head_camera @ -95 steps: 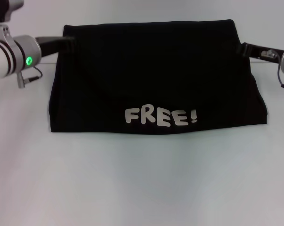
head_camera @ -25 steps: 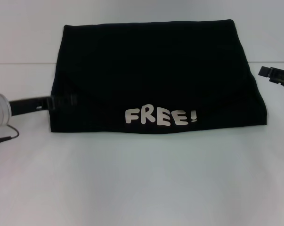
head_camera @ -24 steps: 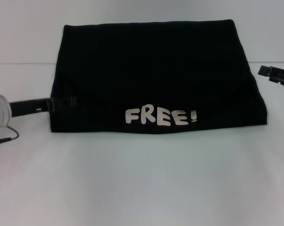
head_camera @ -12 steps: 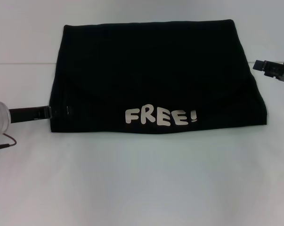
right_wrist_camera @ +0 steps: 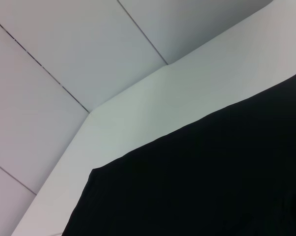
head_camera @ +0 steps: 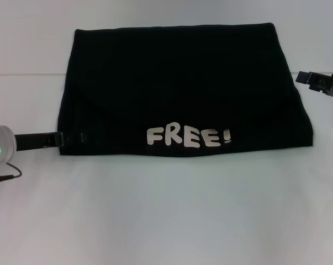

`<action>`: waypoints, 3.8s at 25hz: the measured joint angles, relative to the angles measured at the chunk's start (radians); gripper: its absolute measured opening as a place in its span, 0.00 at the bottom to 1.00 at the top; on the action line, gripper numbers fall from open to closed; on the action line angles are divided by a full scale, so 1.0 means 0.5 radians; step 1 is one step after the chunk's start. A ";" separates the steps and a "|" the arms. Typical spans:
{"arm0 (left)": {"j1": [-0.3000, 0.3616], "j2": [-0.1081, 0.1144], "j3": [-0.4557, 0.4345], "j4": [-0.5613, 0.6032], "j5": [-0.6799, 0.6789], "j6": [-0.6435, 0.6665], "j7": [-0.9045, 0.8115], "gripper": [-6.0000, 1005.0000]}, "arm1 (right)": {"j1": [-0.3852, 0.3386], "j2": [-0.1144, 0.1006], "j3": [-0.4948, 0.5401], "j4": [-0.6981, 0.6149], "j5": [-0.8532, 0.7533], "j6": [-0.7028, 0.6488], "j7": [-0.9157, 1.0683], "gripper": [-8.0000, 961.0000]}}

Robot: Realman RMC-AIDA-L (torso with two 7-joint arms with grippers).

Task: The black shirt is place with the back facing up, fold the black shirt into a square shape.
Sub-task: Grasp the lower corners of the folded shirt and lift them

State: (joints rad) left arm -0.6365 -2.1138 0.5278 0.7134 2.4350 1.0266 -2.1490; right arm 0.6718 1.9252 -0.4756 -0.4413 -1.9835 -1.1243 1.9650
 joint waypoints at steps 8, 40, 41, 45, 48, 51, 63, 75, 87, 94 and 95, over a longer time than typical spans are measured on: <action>-0.001 0.000 0.000 -0.007 0.014 0.030 0.005 0.80 | 0.000 0.000 0.000 -0.004 0.002 0.006 0.000 0.65; -0.023 0.006 0.046 0.006 0.102 -0.005 0.077 0.12 | -0.043 -0.042 -0.010 -0.004 -0.196 -0.014 0.004 0.63; -0.025 0.007 0.046 0.006 0.102 -0.001 0.077 0.08 | -0.043 -0.052 -0.010 -0.004 -0.249 -0.020 0.005 0.63; -0.033 0.012 0.046 0.006 0.102 0.009 0.077 0.01 | -0.051 -0.088 -0.009 -0.012 -0.389 -0.043 0.060 0.62; -0.036 0.013 0.046 0.006 0.102 0.011 0.077 0.01 | -0.055 -0.102 -0.009 -0.035 -0.484 -0.037 0.132 0.62; -0.039 0.013 0.049 0.006 0.101 0.011 0.077 0.01 | -0.046 -0.094 -0.009 -0.048 -0.575 -0.013 0.162 0.62; -0.051 0.012 0.074 0.003 0.100 0.015 0.077 0.01 | 0.030 0.020 -0.153 -0.020 -0.633 0.248 0.184 0.60; -0.062 0.015 0.073 0.000 0.100 0.015 0.077 0.01 | 0.046 0.073 -0.211 0.002 -0.635 0.400 0.185 0.59; -0.062 0.015 0.073 0.000 0.100 0.012 0.073 0.01 | 0.052 0.086 -0.212 0.035 -0.632 0.453 0.179 0.52; -0.062 0.015 0.073 0.000 0.100 0.011 0.069 0.01 | 0.038 0.082 -0.212 0.022 -0.632 0.379 0.171 0.30; -0.062 0.015 0.074 0.000 0.100 0.011 0.068 0.01 | 0.037 0.082 -0.212 0.016 -0.632 0.370 0.171 0.27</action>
State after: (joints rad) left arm -0.6673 -2.1061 0.5645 0.7132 2.4850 1.0323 -2.1151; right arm 0.6901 1.9663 -0.5814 -0.4331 -2.2996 -0.9392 2.0505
